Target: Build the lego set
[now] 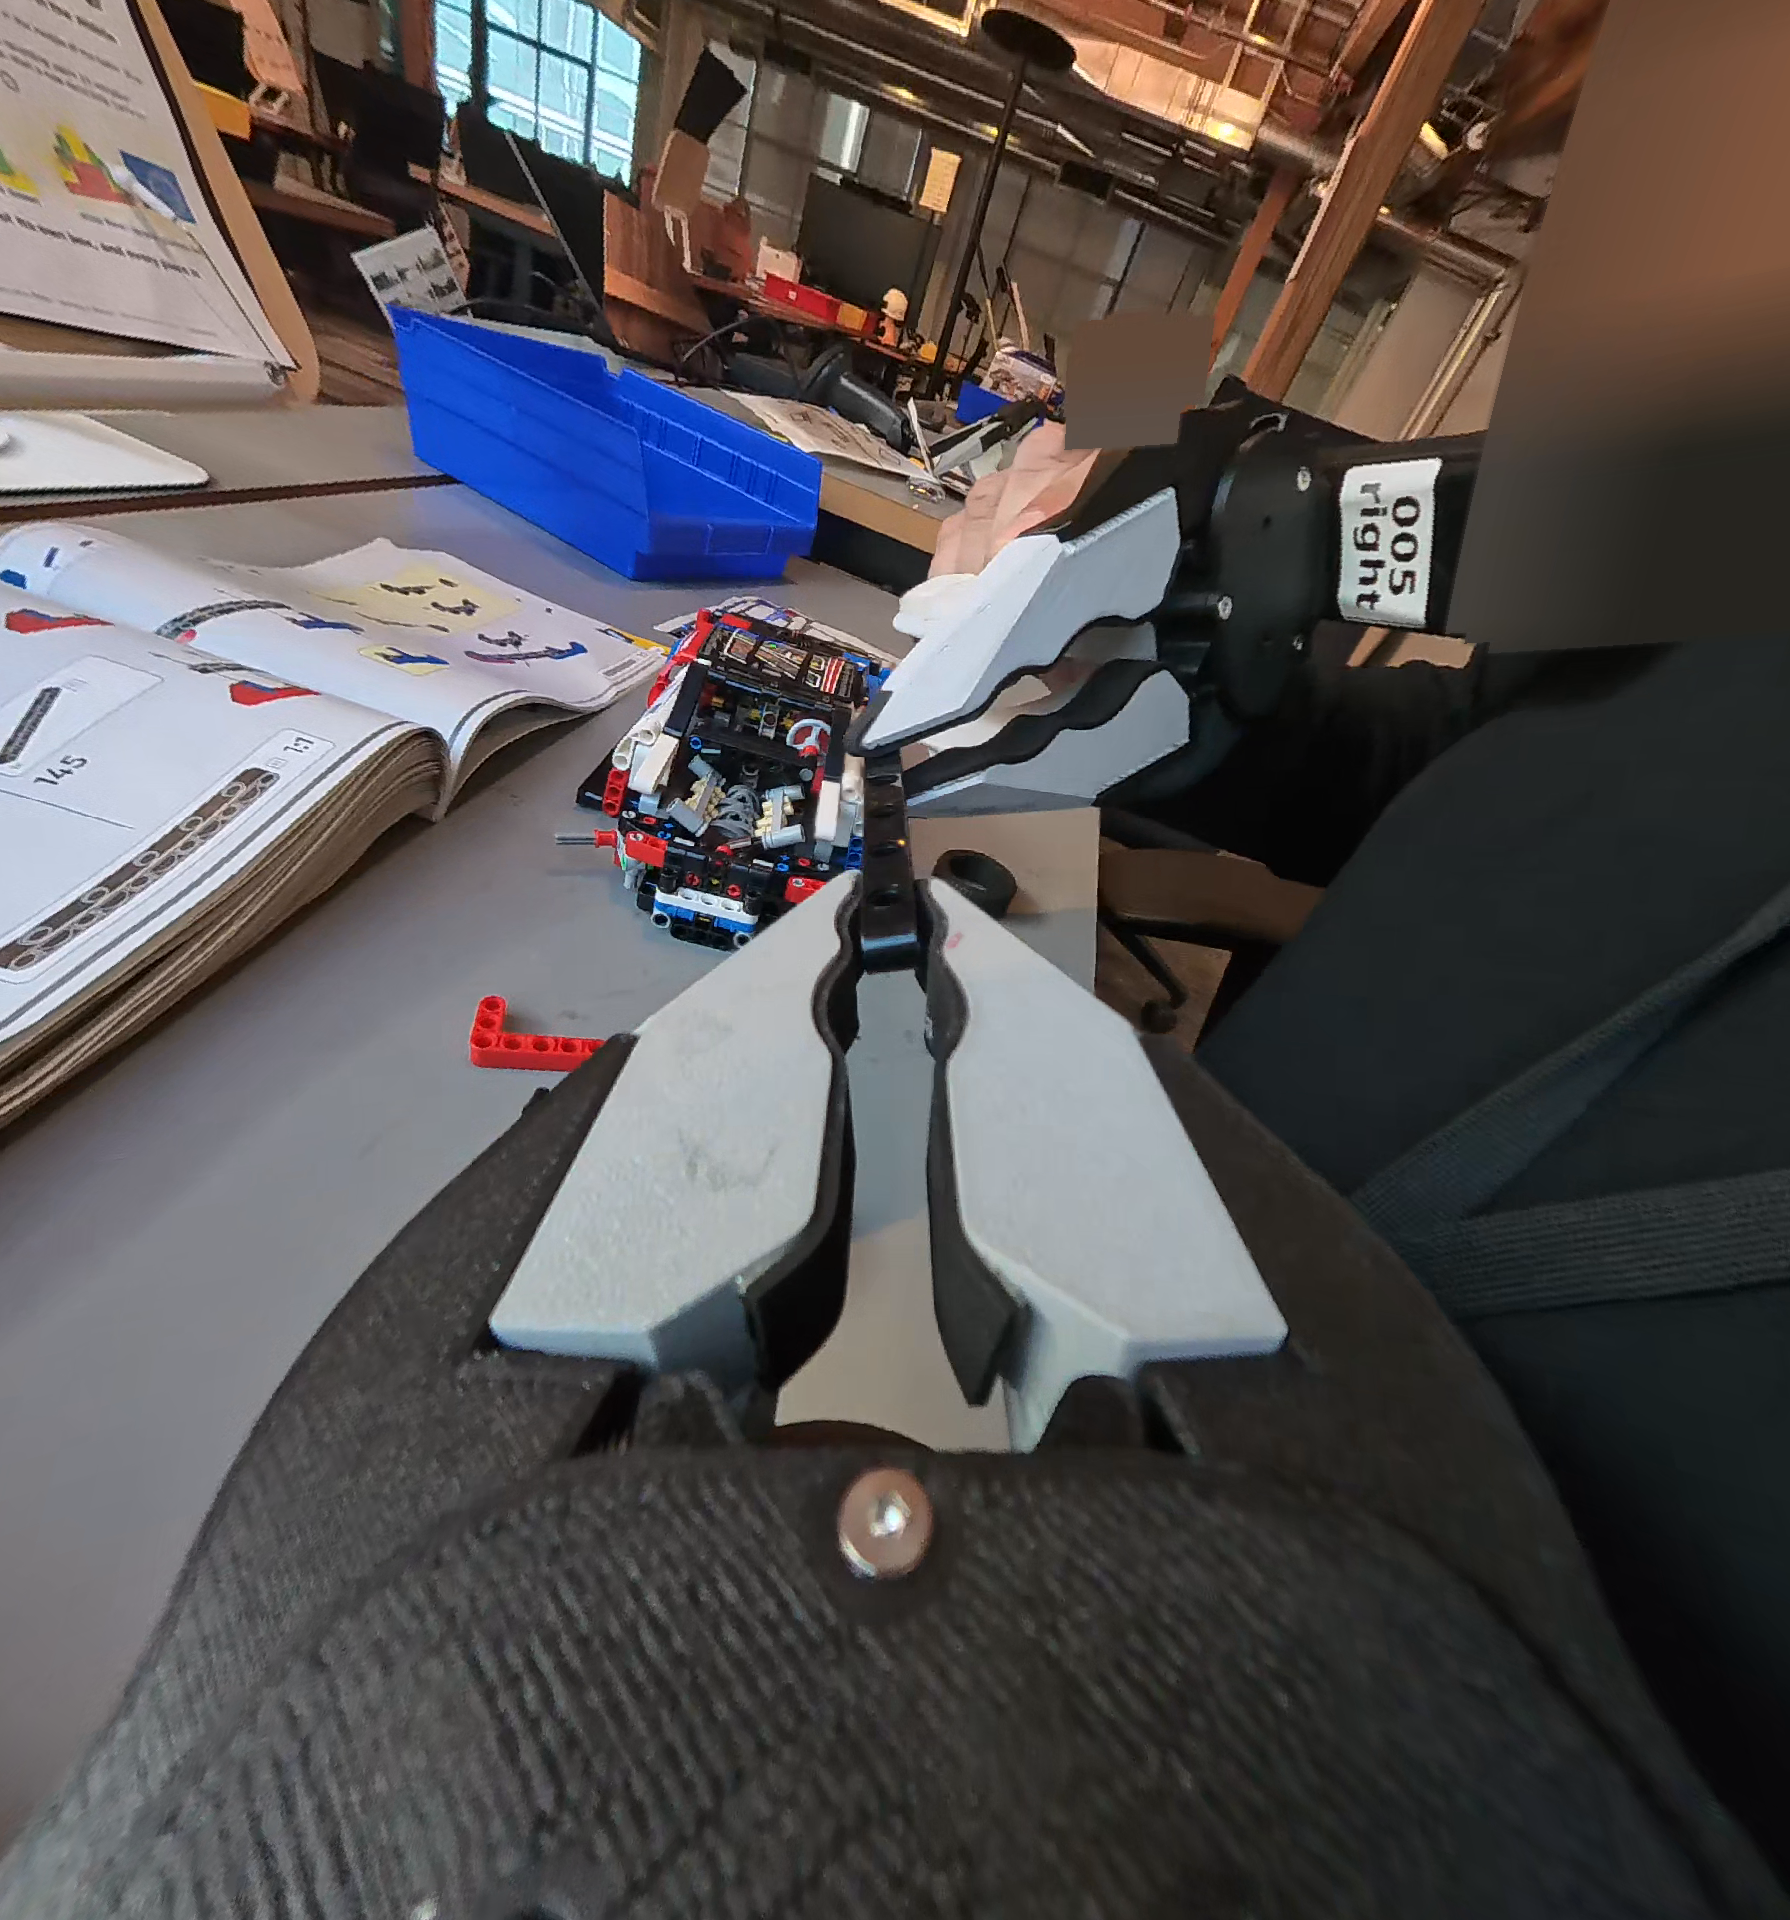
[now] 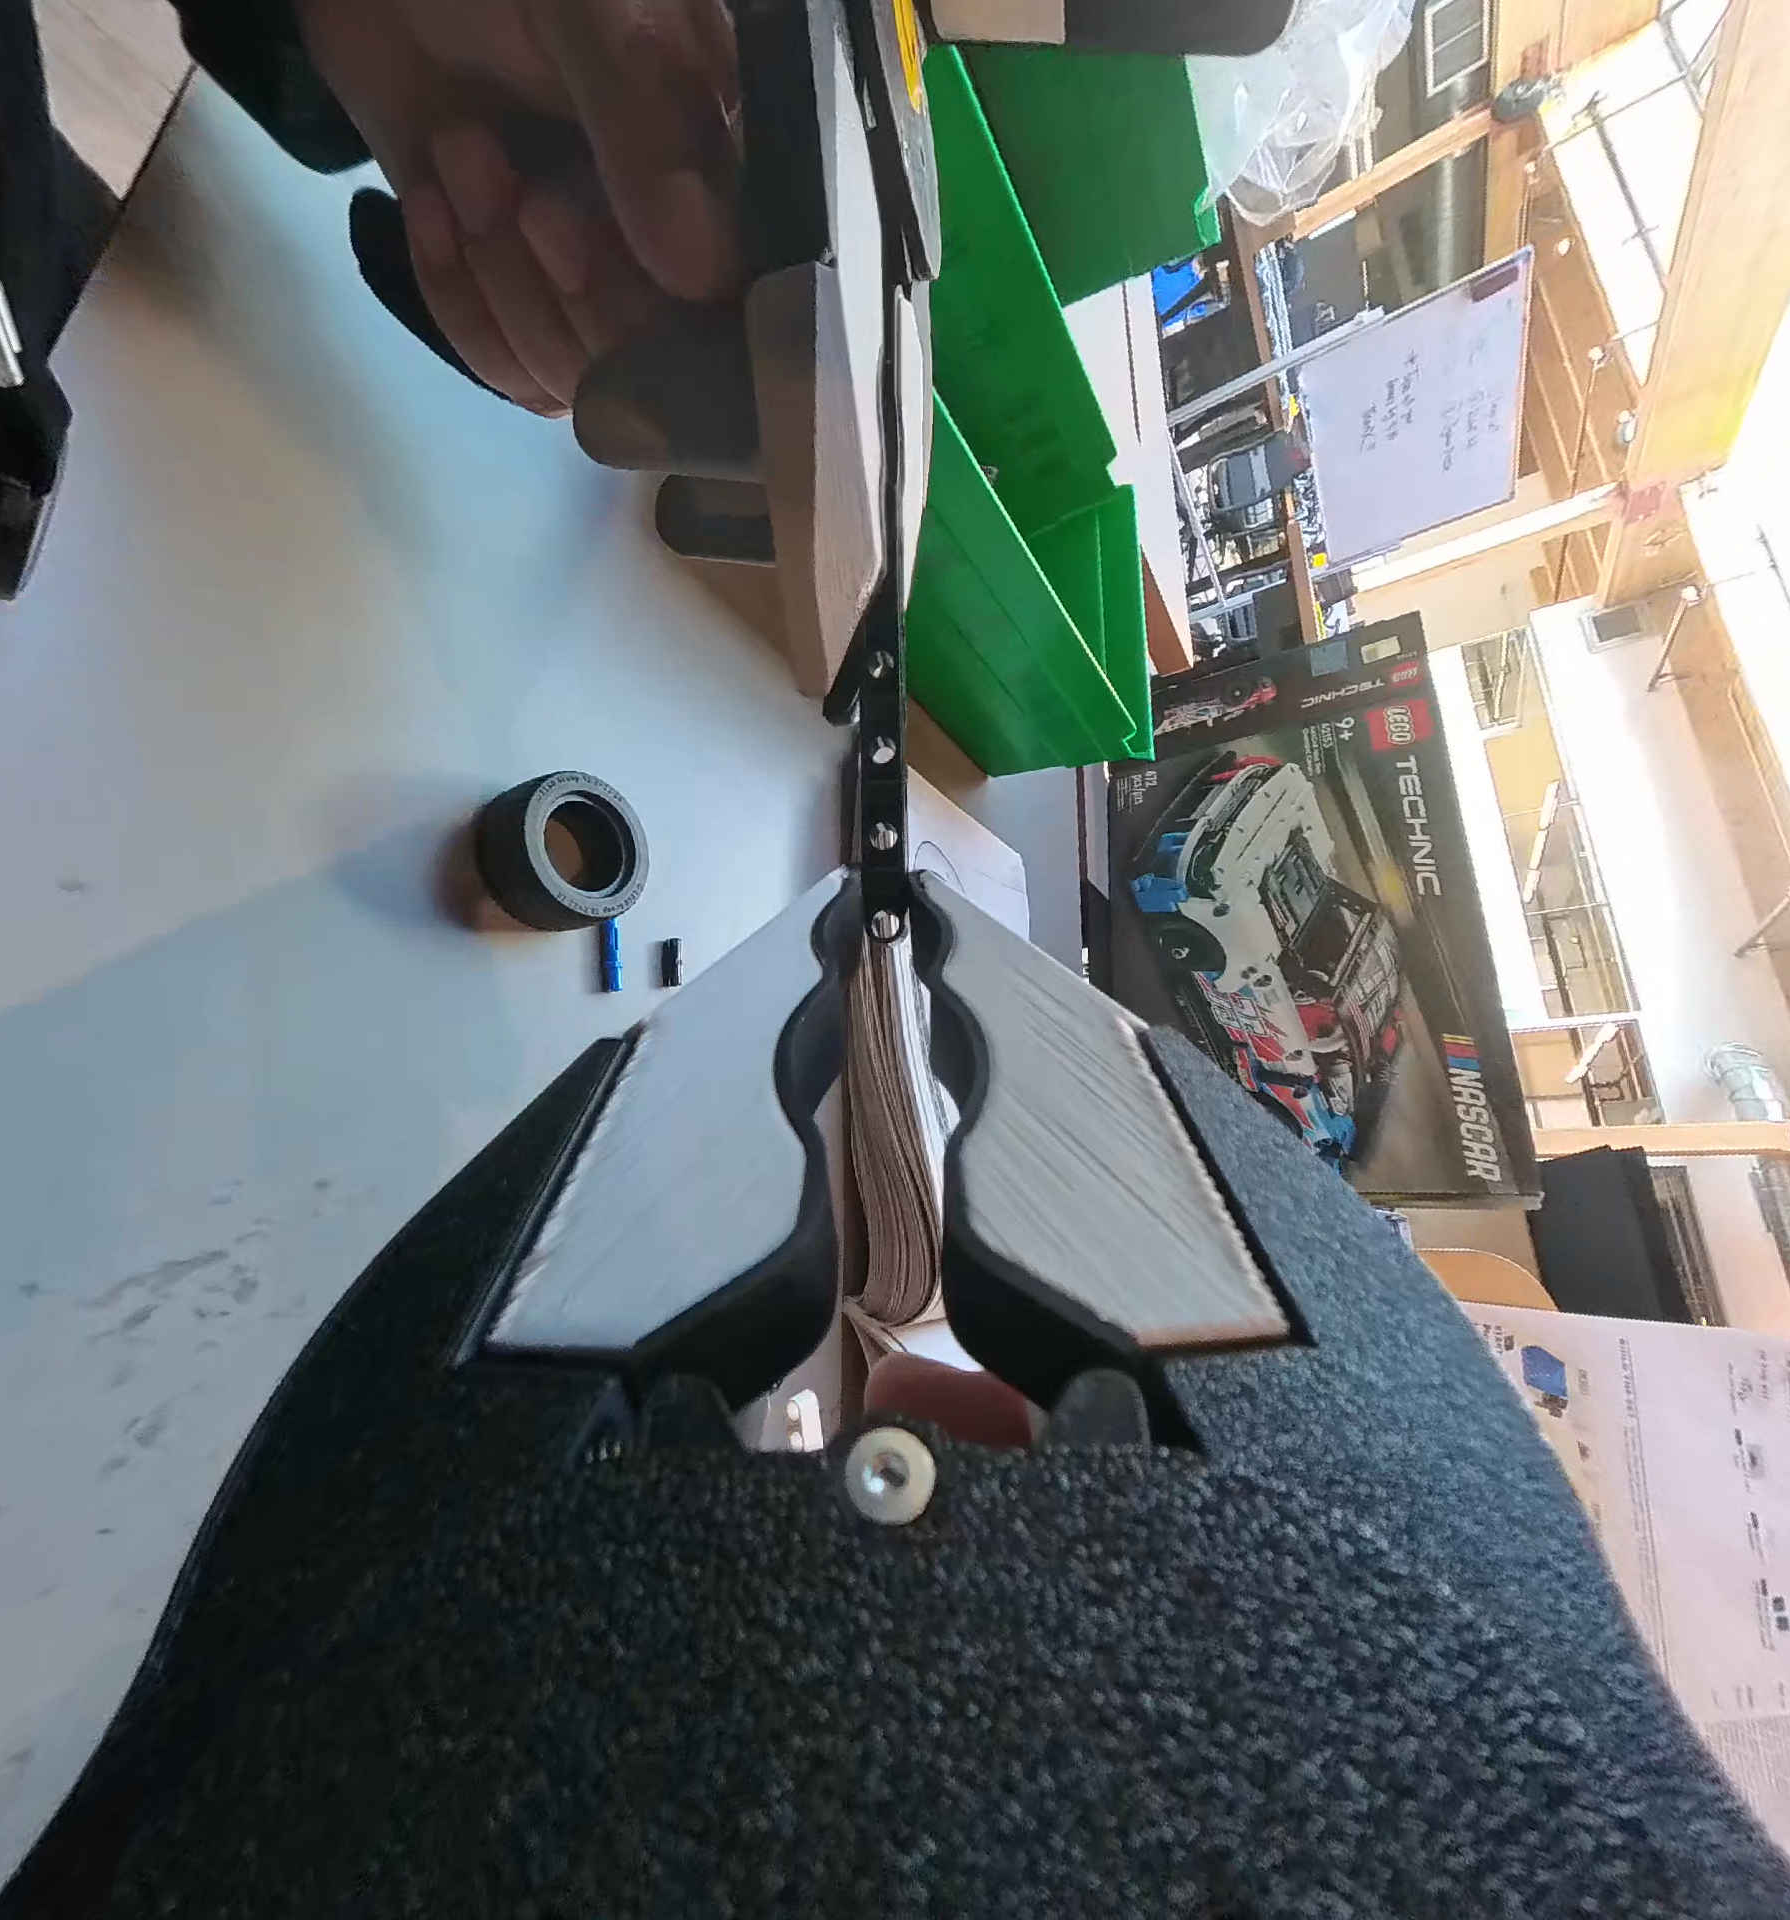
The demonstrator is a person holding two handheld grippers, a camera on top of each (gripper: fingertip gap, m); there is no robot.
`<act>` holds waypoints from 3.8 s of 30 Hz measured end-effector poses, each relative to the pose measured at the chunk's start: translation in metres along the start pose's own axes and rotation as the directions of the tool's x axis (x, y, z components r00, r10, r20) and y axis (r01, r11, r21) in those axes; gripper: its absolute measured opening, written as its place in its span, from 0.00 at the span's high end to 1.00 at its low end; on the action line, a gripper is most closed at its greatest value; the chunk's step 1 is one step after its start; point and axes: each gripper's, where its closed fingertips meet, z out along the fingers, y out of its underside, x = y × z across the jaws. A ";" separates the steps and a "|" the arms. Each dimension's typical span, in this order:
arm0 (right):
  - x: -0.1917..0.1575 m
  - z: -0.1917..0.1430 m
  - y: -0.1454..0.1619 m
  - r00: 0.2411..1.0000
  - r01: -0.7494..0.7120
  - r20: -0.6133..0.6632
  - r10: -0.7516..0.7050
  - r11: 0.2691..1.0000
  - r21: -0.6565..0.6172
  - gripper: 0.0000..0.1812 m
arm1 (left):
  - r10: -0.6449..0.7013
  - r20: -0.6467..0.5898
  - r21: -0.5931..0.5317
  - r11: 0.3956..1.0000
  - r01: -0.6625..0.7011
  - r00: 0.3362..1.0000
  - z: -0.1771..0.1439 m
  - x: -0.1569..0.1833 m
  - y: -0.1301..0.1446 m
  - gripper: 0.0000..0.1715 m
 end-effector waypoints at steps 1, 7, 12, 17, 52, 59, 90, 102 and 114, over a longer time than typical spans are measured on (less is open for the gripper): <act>-0.001 0.000 0.000 1.000 0.004 0.000 -0.004 1.000 -0.001 0.95 | 0.010 0.004 0.001 1.000 -0.010 1.000 0.000 0.000 0.001 0.97; -0.003 -0.001 -0.001 1.000 0.025 -0.001 -0.025 1.000 -0.003 0.96 | -0.045 -0.035 0.036 0.998 0.046 0.998 0.000 0.003 0.002 0.97; -0.006 0.002 0.002 0.998 0.066 -0.013 -0.066 0.997 -0.032 0.95 | -0.058 -0.035 0.049 0.997 0.059 0.998 0.000 0.000 -0.001 0.97; -0.007 0.001 0.004 0.997 0.070 -0.011 -0.070 0.997 -0.039 0.96 | -0.094 -0.062 0.051 0.994 0.097 0.994 0.000 0.000 0.000 0.96; -0.057 0.012 0.005 0.561 -0.723 0.504 0.657 0.685 -0.088 0.96 | 0.107 -0.096 0.001 0.994 -0.108 0.990 0.000 0.003 0.025 0.97; -0.054 0.013 0.010 0.552 -0.722 0.526 0.647 0.686 -0.085 0.96 | 0.114 -0.068 -0.034 0.993 -0.116 0.991 0.003 -0.003 0.028 0.97; -0.091 -0.020 0.054 0.713 -0.520 0.346 0.610 0.791 -0.321 0.97 | 0.186 0.258 -0.242 0.962 -0.123 0.948 -0.017 -0.035 0.057 0.79; -0.118 -0.007 0.072 0.704 -0.459 0.345 0.621 0.768 -0.448 0.97 | 0.351 0.180 -0.478 0.848 -0.230 0.919 0.007 -0.035 0.087 0.78; -0.114 0.013 0.067 0.704 -0.508 0.298 0.645 0.750 -0.423 0.96 | 0.442 0.205 -0.634 0.740 -0.226 0.873 -0.013 -0.056 0.108 0.93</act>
